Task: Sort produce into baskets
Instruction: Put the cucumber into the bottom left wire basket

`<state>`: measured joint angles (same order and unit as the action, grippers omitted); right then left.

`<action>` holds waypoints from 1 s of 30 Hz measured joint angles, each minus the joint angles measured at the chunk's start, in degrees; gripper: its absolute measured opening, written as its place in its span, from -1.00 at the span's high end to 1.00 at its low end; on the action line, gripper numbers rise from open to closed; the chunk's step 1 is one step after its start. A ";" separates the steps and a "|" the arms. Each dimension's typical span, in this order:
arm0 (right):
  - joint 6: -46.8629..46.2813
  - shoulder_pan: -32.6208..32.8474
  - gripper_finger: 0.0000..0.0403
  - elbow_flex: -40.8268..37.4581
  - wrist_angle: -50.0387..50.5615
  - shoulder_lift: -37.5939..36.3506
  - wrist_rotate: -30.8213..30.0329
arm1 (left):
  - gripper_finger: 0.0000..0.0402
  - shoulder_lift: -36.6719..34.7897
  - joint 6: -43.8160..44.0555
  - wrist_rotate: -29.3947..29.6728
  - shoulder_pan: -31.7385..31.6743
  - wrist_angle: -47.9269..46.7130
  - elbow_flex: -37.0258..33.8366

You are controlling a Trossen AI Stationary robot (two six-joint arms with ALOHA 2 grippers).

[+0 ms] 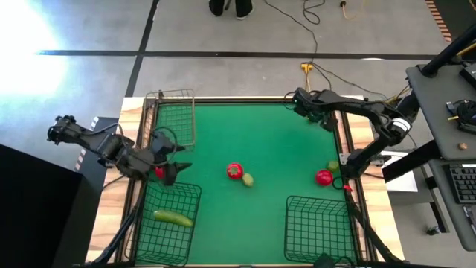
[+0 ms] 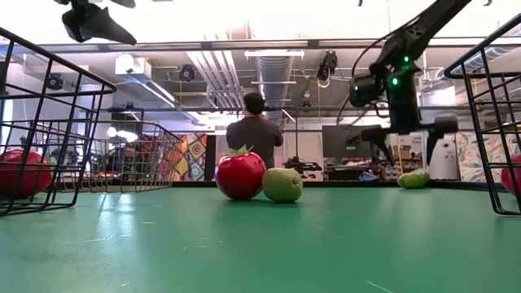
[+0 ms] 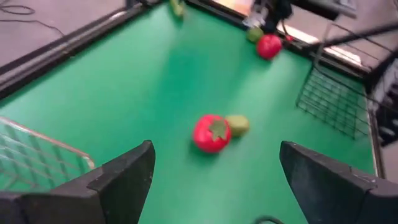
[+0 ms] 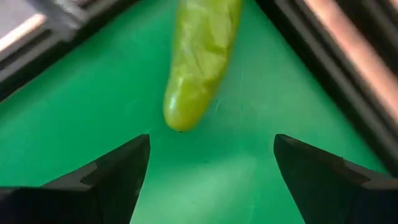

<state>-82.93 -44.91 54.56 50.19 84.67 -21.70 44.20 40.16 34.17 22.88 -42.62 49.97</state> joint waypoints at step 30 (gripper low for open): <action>-19.25 21.73 -0.61 -19.00 -12.35 -5.21 -21.82 | -0.63 1.51 -15.69 -14.26 -25.66 7.56 -0.24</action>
<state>-102.18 -23.18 35.56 37.85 79.46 -43.52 45.71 24.47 19.91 -2.79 -35.06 49.74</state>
